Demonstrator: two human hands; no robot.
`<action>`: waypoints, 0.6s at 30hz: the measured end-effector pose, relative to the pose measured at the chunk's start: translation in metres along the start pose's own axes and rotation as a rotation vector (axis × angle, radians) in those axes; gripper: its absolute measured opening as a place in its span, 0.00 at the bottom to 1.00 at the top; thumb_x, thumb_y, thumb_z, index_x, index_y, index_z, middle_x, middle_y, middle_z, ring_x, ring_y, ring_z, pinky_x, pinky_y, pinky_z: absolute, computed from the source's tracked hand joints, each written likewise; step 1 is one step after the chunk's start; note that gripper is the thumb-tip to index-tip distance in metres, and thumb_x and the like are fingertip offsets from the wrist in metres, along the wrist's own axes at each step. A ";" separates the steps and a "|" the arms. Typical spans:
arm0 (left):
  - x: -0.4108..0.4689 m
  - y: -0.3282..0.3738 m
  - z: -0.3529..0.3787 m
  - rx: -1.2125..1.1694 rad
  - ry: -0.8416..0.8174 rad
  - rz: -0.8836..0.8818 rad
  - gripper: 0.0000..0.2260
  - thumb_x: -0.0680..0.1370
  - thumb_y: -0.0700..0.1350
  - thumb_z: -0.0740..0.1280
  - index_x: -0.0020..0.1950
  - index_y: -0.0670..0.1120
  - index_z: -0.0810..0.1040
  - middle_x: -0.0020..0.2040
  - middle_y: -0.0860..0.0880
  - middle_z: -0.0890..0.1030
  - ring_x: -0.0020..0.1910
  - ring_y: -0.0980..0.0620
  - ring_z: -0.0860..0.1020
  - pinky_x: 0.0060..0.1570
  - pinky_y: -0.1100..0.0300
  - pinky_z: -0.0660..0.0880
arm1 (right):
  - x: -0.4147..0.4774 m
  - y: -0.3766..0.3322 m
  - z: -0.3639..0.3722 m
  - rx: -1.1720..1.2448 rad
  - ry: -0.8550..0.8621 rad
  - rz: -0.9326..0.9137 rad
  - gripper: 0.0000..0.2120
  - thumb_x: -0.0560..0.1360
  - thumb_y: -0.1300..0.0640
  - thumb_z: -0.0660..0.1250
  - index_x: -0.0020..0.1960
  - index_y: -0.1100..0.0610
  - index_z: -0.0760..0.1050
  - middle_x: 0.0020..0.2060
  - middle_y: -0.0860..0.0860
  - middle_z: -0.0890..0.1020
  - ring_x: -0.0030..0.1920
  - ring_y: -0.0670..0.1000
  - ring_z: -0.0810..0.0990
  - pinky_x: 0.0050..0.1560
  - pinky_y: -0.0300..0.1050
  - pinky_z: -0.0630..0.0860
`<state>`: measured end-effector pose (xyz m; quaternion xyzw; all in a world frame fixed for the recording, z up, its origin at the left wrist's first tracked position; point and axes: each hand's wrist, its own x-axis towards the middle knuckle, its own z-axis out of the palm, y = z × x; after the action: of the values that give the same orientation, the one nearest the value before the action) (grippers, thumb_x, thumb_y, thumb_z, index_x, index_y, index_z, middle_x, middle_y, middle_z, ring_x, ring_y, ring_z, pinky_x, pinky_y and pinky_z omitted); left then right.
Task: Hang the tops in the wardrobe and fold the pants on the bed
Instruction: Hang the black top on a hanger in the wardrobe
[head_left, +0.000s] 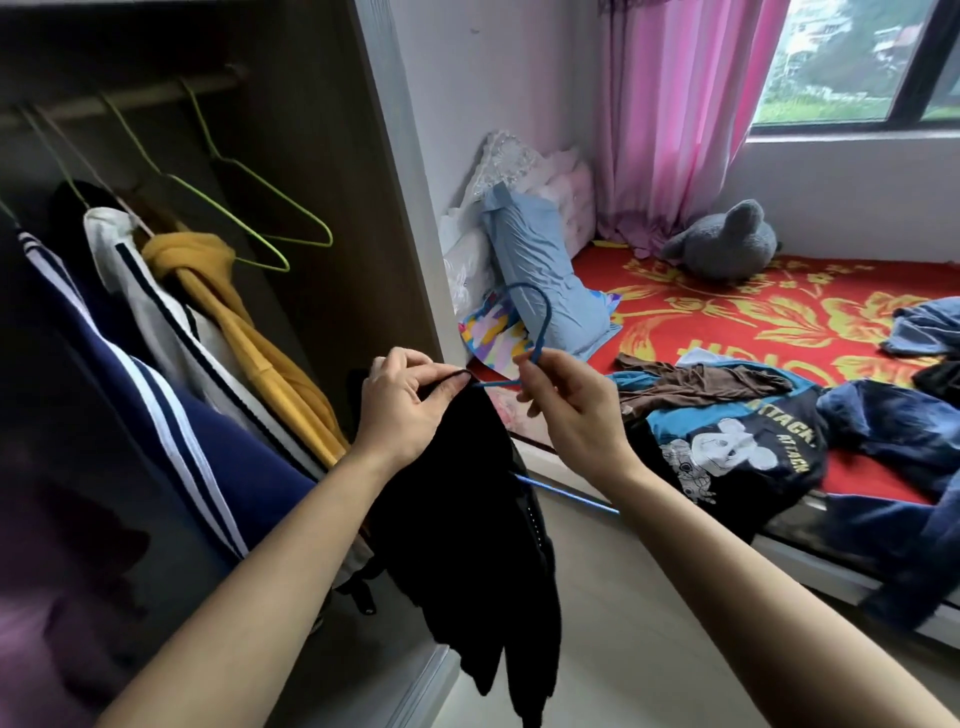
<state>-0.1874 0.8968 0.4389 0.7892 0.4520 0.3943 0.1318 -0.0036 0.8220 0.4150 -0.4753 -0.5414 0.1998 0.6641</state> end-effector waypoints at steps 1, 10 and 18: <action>0.002 0.002 -0.001 0.065 0.016 0.047 0.09 0.76 0.57 0.69 0.54 0.58 0.85 0.48 0.60 0.74 0.53 0.58 0.69 0.61 0.60 0.64 | 0.004 -0.006 0.000 0.016 0.010 -0.032 0.06 0.80 0.54 0.66 0.49 0.55 0.80 0.34 0.47 0.80 0.35 0.50 0.80 0.38 0.51 0.78; 0.050 0.019 -0.029 0.319 -0.065 0.291 0.21 0.82 0.58 0.53 0.55 0.51 0.83 0.43 0.51 0.75 0.50 0.47 0.75 0.59 0.47 0.62 | 0.042 -0.028 -0.004 0.108 0.055 -0.092 0.06 0.82 0.62 0.65 0.54 0.63 0.80 0.34 0.46 0.79 0.35 0.47 0.79 0.38 0.40 0.77; 0.059 0.034 -0.024 0.393 0.042 0.203 0.18 0.85 0.56 0.52 0.43 0.51 0.75 0.41 0.55 0.77 0.46 0.49 0.76 0.52 0.46 0.63 | 0.057 -0.030 0.012 0.041 0.039 -0.057 0.08 0.83 0.59 0.62 0.55 0.60 0.79 0.35 0.51 0.79 0.35 0.45 0.79 0.37 0.41 0.75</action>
<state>-0.1680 0.9224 0.5042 0.8328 0.4410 0.3263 -0.0745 -0.0033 0.8578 0.4700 -0.4499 -0.5374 0.1826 0.6896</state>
